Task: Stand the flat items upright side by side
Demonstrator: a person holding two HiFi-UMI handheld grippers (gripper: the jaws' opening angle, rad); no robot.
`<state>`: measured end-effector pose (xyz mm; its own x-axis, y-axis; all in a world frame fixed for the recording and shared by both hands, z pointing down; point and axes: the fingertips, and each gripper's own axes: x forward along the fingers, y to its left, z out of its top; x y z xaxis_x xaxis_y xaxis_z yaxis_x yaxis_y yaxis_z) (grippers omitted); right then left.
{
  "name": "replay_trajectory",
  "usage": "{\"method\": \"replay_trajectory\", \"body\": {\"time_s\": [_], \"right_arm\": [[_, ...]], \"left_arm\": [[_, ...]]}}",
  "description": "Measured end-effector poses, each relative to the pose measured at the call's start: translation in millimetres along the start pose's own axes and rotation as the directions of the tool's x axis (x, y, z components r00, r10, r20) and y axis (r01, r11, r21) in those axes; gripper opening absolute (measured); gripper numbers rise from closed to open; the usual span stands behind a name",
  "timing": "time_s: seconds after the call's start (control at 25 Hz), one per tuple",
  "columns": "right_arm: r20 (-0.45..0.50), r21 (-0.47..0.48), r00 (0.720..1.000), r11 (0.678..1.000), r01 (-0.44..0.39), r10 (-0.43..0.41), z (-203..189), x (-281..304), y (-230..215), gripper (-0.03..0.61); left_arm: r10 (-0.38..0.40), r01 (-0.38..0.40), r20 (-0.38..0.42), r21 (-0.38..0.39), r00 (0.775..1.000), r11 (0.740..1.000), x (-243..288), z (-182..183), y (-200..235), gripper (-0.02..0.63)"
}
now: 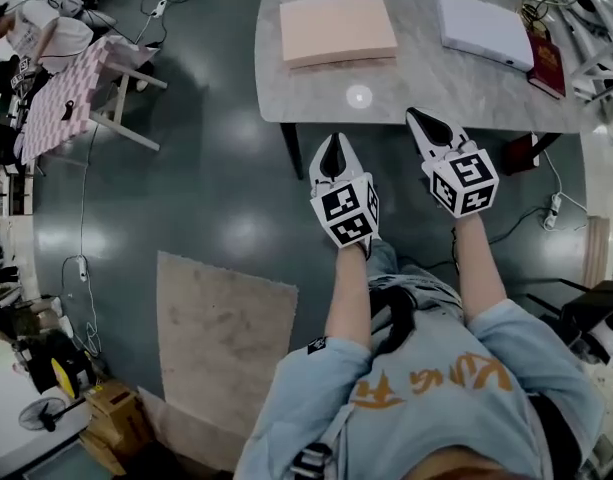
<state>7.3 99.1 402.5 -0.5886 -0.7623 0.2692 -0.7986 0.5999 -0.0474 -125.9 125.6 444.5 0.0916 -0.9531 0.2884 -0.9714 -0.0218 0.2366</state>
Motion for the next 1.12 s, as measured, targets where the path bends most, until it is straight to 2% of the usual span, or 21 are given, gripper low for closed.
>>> {"method": "replay_trajectory", "body": {"time_s": [0.6, 0.92, 1.12], "right_arm": [[-0.054, -0.123, 0.989, 0.982, -0.146, 0.14, 30.7, 92.9, 9.5, 0.002], [-0.075, -0.159, 0.977, 0.965, -0.207, 0.197, 45.9, 139.9, -23.8, 0.002], [-0.109, -0.207, 0.958, 0.937, -0.281, 0.264, 57.0, 177.0, -45.5, 0.002]], "left_arm": [[0.079, -0.074, 0.032, -0.127, 0.996, 0.989, 47.8, 24.2, 39.0, 0.011], [0.144, -0.138, 0.027, -0.159, 0.989, 0.978, 87.8, 33.2, 47.2, 0.011], [0.187, -0.176, 0.04, -0.189, 0.982, 0.966, 123.9, 44.8, 43.4, 0.011]]}}
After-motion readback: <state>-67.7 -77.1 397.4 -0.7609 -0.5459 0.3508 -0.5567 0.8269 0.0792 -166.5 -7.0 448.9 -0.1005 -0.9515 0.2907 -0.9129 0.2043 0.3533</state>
